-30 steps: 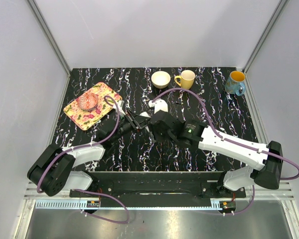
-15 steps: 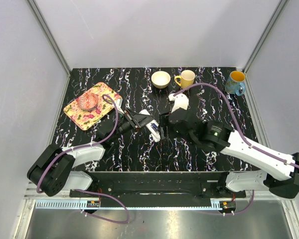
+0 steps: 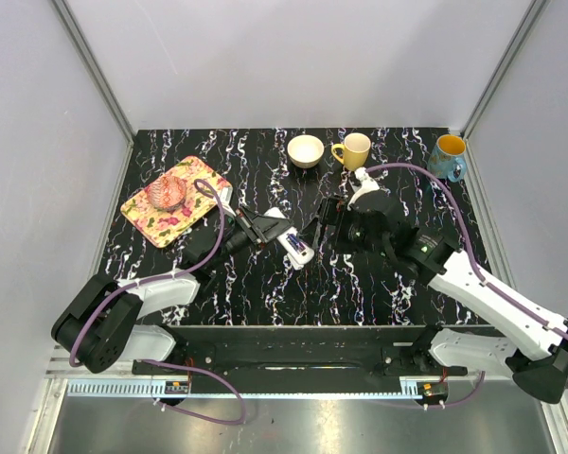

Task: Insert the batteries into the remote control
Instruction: Load the battery into the remote control.

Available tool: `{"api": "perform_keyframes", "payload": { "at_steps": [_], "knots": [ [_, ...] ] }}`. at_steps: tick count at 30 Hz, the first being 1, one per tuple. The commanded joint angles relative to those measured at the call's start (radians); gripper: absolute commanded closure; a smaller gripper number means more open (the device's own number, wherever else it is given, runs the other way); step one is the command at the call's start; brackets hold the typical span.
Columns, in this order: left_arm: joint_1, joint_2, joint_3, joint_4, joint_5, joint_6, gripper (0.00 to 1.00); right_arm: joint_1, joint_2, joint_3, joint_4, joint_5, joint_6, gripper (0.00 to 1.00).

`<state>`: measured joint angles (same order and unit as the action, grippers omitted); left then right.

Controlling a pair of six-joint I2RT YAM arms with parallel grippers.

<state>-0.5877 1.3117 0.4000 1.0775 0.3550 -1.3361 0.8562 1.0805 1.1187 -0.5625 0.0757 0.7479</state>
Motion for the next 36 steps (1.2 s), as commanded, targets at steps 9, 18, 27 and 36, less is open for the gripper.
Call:
{"api": "perform_keyframes", "payload": {
  "at_steps": [9, 18, 27, 36],
  "knots": [
    [-0.009, -0.019, 0.040, 0.036, -0.011, 0.035, 1.00, -0.078, 0.087, -0.077, 0.208, -0.338, 0.205, 0.00],
    [-0.009, -0.022, 0.046, 0.038, -0.011, 0.029, 1.00, -0.117, 0.078, -0.134, 0.226, -0.329, 0.275, 0.01],
    [-0.011, -0.025, 0.037, 0.053, -0.011, 0.025, 1.00, -0.147, 0.090, -0.158, 0.268, -0.350, 0.312, 0.02],
    [-0.011, -0.019, 0.036, 0.058, -0.013, 0.025, 1.00, -0.152, 0.110, -0.151, 0.280, -0.353, 0.329, 0.04]
  ]
}}
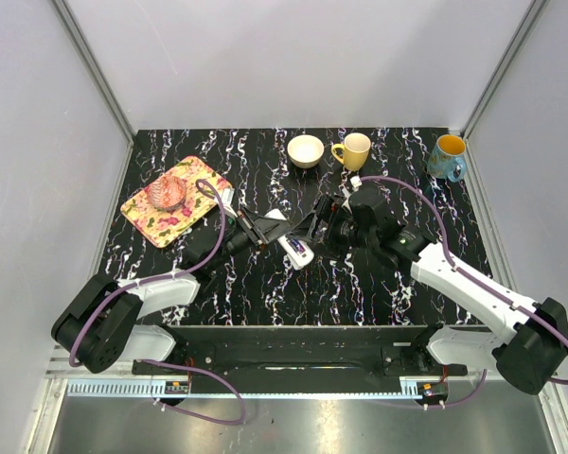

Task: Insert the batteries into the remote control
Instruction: Load the battery into the remote control.

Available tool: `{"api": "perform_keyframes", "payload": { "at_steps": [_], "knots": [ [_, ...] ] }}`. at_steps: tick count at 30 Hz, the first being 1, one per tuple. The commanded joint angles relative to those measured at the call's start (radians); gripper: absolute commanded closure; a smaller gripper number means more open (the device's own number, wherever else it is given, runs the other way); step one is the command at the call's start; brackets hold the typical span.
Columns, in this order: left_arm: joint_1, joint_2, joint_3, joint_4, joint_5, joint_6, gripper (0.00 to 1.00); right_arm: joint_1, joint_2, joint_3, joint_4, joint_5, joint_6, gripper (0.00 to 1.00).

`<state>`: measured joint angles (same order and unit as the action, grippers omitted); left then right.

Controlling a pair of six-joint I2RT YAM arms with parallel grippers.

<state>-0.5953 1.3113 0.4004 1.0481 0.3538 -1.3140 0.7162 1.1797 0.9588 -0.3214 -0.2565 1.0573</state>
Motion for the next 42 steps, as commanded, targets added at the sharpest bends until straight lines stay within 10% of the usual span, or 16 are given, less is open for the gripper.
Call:
{"api": "perform_keyframes", "payload": {
  "at_steps": [1, 42],
  "knots": [
    [-0.004, -0.020, 0.037, 0.089, -0.013, 0.001, 1.00, -0.015, 0.015, 0.006, 0.039, -0.021, 0.024, 0.04],
    [-0.003, -0.058, 0.067, 0.078, -0.018, -0.008, 1.00, -0.050, 0.001, -0.114, 0.058, -0.046, 0.044, 0.15]
  ]
}}
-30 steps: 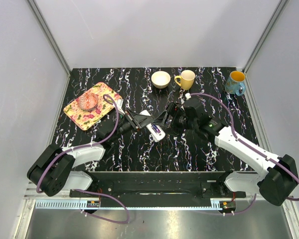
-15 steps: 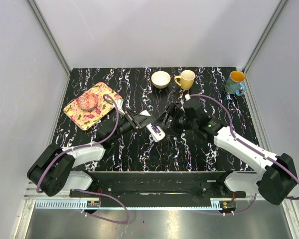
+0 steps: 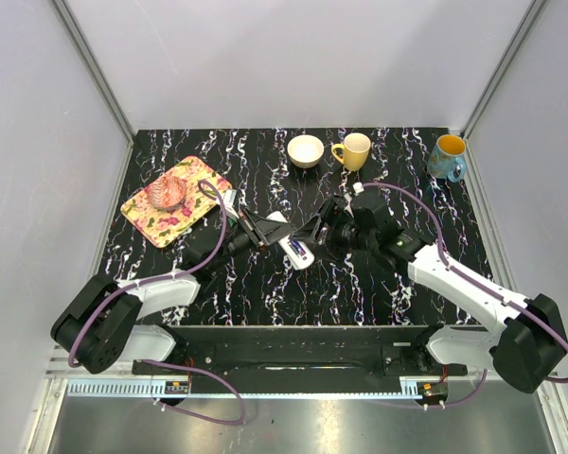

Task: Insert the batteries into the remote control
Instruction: Load the battery into the remote control.

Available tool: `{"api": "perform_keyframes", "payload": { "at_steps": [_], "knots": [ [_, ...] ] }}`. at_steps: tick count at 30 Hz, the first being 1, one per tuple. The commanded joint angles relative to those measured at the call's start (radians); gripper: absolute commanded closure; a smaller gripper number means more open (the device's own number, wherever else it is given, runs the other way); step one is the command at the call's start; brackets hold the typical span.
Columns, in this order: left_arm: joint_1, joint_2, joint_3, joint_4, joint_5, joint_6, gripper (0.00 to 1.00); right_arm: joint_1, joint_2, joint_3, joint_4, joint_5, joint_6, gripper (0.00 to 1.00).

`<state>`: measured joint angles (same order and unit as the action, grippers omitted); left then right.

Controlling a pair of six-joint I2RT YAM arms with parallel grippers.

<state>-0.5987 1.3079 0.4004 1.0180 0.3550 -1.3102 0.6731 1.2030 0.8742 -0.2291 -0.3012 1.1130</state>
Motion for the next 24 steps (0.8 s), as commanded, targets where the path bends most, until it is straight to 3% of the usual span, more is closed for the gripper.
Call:
{"api": "perform_keyframes", "payload": {
  "at_steps": [1, 24],
  "knots": [
    [-0.001, -0.059, 0.071, 0.106, -0.021, -0.012, 1.00, -0.009, -0.025, -0.030, -0.036, 0.000, -0.012, 0.16],
    [0.014, -0.087, 0.113, 0.096, -0.028, -0.035, 1.00, -0.009, -0.057, -0.093, -0.027, -0.001, -0.016, 0.18]
  ]
}}
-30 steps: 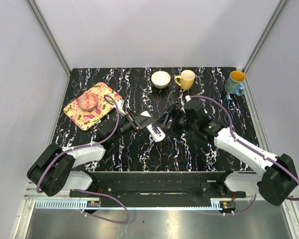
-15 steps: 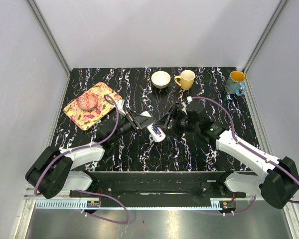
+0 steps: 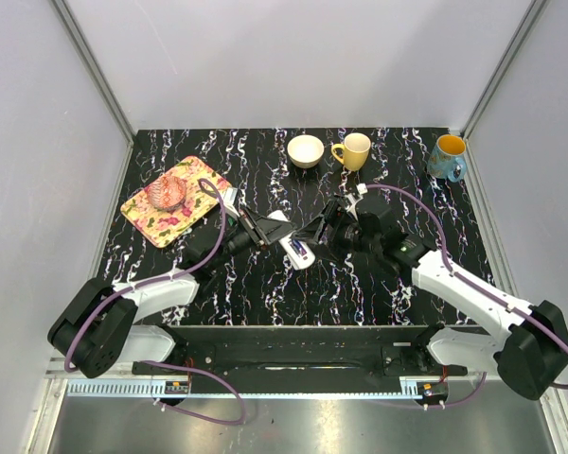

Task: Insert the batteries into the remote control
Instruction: Load the battery into the remote control.

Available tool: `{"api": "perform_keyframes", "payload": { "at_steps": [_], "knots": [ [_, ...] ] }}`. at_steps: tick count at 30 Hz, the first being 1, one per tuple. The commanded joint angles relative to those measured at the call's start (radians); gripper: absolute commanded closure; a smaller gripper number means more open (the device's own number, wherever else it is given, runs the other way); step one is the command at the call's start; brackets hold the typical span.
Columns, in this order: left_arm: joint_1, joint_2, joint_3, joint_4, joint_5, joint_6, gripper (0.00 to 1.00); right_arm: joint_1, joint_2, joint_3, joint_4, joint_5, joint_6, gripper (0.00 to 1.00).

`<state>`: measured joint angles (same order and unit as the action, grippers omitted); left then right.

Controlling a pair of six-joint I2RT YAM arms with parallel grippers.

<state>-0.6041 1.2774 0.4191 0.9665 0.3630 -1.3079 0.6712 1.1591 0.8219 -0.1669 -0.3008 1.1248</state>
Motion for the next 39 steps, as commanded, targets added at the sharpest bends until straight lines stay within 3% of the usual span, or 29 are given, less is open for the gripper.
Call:
{"api": "perform_keyframes", "payload": {
  "at_steps": [1, 39],
  "knots": [
    [0.020, -0.058, 0.095, 0.147, -0.038, -0.039, 1.00, -0.007, -0.015, -0.041, -0.088, -0.003, -0.028, 0.18],
    [0.052, -0.069, 0.156, 0.115, -0.024, -0.039, 1.00, -0.007, -0.032, -0.122, -0.085, -0.009, -0.048, 0.19]
  ]
}}
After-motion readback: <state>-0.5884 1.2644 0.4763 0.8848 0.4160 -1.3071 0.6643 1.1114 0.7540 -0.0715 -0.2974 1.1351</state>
